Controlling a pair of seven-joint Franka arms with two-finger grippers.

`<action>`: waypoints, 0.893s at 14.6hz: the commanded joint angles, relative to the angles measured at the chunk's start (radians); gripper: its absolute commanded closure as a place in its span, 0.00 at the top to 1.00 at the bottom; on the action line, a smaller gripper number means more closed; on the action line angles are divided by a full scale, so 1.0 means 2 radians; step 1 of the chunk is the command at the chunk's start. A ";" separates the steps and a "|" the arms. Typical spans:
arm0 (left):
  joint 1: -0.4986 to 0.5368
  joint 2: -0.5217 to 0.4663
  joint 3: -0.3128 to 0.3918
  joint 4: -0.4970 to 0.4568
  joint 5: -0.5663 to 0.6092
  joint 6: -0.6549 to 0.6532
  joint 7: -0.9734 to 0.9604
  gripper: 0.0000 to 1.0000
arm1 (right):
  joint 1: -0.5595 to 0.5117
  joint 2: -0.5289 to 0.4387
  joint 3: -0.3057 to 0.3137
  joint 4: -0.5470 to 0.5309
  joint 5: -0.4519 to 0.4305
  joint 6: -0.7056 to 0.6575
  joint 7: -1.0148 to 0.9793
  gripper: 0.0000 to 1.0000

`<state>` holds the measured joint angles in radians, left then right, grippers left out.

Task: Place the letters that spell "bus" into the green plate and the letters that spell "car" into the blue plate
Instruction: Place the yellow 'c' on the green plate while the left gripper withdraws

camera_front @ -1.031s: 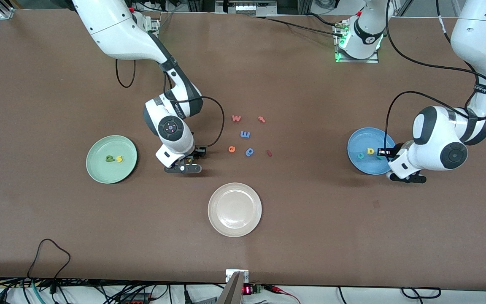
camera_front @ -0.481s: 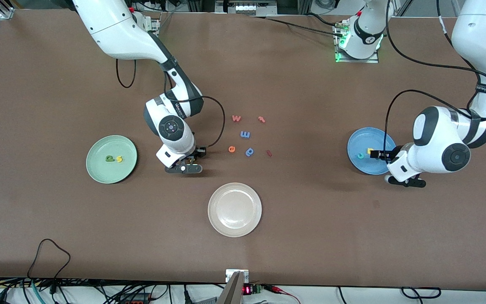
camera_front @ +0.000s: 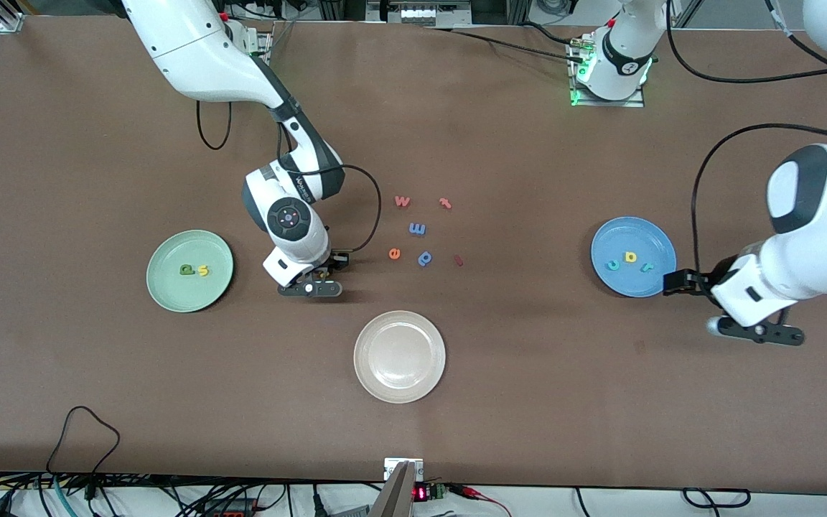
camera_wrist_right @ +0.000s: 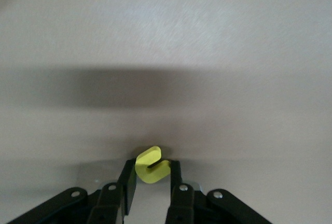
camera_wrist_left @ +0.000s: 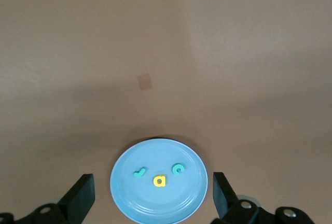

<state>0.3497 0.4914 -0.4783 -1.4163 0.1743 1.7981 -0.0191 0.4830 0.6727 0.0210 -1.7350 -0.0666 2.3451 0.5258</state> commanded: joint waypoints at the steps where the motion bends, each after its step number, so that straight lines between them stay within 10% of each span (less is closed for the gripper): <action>1: -0.013 -0.013 0.005 0.026 0.003 -0.025 -0.002 1.00 | -0.031 -0.030 -0.001 0.001 0.005 -0.032 -0.040 0.03; 8: -0.189 -0.084 0.275 0.024 -0.111 -0.051 0.002 1.00 | -0.109 -0.068 -0.025 -0.011 0.003 -0.113 -0.174 0.03; 13: -0.205 -0.149 0.285 -0.033 -0.112 -0.073 0.003 1.00 | -0.175 -0.065 -0.030 -0.029 0.002 -0.113 -0.256 0.07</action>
<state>-0.0443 0.2836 0.0796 -1.3712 -0.0299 1.6381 -0.0217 0.1693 0.5562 -0.0515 -1.7730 -0.0668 2.1227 0.0585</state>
